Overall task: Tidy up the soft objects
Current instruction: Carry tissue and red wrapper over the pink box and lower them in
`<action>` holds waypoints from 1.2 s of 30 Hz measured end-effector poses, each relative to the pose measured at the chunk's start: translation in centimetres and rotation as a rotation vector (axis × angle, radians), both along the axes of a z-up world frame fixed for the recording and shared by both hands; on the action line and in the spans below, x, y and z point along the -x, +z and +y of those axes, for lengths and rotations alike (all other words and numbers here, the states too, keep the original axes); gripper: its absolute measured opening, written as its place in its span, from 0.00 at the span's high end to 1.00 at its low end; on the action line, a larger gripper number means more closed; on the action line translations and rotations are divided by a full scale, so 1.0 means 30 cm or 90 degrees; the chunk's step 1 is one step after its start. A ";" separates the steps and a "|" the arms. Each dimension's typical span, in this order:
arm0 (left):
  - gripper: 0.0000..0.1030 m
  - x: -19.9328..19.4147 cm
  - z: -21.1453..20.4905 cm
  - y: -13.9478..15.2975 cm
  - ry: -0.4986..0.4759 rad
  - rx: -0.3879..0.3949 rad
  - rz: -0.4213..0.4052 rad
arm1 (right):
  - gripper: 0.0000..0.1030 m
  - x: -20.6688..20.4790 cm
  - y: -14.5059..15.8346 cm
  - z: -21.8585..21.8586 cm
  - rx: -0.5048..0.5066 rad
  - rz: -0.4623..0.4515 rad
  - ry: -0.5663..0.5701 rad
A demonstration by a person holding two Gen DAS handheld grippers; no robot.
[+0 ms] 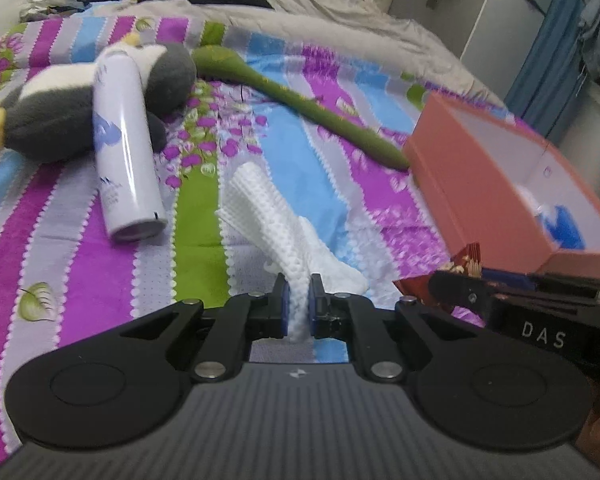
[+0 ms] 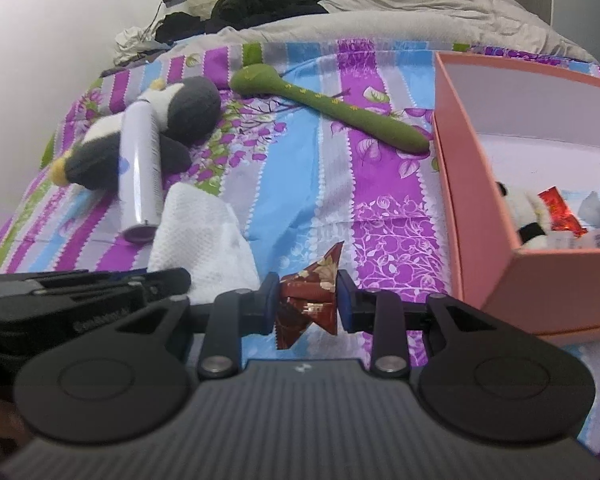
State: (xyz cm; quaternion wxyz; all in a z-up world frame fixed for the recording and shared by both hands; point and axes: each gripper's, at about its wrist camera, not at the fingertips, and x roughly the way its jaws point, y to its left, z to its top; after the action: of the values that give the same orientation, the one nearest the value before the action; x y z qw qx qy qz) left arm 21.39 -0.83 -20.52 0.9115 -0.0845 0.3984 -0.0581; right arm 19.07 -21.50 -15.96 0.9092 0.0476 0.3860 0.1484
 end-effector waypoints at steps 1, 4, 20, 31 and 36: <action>0.89 0.013 0.002 0.023 0.003 0.004 -0.003 | 0.68 0.012 0.019 -0.007 -0.002 -0.003 -0.001; 0.89 0.045 0.001 0.109 0.005 0.014 -0.019 | 0.68 0.038 0.083 -0.028 -0.007 -0.014 -0.009; 0.89 0.043 -0.186 0.581 -0.027 0.045 -0.121 | 0.68 0.031 0.485 -0.184 -0.006 -0.130 -0.023; 0.89 -0.103 -0.461 0.722 -0.099 0.083 -0.136 | 0.68 -0.061 0.605 -0.424 0.022 -0.162 -0.086; 0.89 -0.218 -0.592 0.673 -0.135 0.093 -0.097 | 0.68 -0.134 0.578 -0.564 0.036 -0.123 -0.124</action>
State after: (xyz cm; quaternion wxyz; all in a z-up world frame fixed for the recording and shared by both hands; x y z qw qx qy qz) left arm 27.95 -18.59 -0.33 0.9193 -0.1038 0.3291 -0.1891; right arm 23.08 -38.41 1.40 0.9532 0.0451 0.2945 0.0524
